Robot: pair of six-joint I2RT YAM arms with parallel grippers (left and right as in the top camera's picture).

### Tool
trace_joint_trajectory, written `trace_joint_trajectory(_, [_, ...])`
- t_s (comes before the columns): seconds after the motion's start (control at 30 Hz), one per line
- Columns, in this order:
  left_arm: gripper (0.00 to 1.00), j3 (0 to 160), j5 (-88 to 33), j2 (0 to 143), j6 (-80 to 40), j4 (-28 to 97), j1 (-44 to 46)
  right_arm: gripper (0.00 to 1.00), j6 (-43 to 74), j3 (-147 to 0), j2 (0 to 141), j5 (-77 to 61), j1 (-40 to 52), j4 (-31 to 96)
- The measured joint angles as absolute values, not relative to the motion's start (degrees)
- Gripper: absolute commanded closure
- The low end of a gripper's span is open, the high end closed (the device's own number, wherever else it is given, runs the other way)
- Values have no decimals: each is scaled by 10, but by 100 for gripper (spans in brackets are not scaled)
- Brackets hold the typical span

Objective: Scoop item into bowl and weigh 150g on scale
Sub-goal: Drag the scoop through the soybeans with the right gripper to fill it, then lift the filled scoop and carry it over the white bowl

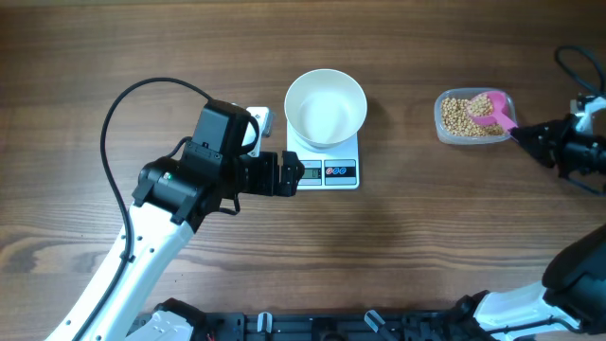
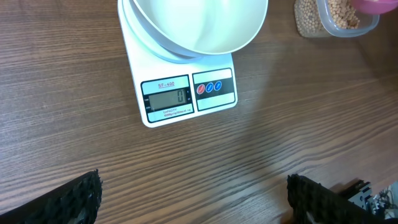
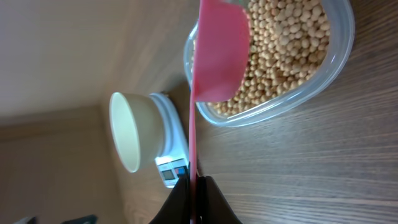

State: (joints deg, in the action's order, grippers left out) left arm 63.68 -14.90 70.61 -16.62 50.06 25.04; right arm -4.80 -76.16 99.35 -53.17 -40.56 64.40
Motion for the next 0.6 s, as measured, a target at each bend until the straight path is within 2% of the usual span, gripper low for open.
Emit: trace_joint_trajectory(0.6, [0, 637, -149, 706, -166, 501, 250, 96, -91, -762, 994, -658, -419, 681])
